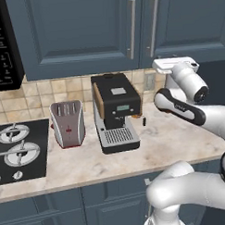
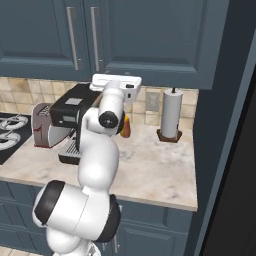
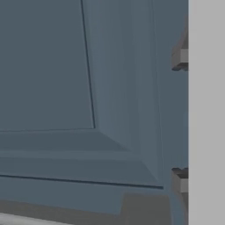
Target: Close all open cabinet doors.
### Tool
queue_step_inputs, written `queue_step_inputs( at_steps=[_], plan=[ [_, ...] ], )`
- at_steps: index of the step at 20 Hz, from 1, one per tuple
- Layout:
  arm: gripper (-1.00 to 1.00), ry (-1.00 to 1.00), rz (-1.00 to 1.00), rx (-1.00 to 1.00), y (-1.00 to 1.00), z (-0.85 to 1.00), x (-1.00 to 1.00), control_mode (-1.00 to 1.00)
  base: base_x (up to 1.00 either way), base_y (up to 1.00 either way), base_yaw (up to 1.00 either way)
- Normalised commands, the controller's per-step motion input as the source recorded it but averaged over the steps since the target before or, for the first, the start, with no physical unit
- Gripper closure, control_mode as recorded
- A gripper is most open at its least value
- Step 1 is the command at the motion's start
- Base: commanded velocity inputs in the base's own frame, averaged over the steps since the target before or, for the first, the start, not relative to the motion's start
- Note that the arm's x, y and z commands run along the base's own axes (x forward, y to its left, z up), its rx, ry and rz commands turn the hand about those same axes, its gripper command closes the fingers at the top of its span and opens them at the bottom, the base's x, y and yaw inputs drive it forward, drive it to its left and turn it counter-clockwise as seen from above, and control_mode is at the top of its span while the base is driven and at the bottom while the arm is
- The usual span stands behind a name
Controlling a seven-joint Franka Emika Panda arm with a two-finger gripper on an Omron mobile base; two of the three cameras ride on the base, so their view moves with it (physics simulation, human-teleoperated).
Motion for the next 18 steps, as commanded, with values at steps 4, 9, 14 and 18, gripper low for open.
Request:
queue_step_inputs(
  at_steps=[4,9,14,18],
  plan=[
    [-1.0,0.04,-0.01,0.0,0.0,0.0,-0.09,-1.0,0.0,0.0,0.0],
    [-1.0,0.08,-0.03,0.0,0.0,0.03,-0.57,-1.0,0.0,0.0,0.0],
    [-1.0,0.14,-0.05,0.0,-0.07,0.08,-0.88,-1.0,0.0,0.0,0.0],
    [-1.0,0.24,-0.04,0.0,-0.12,0.25,-0.81,-1.0,0.0,0.0,0.0]
  ],
)
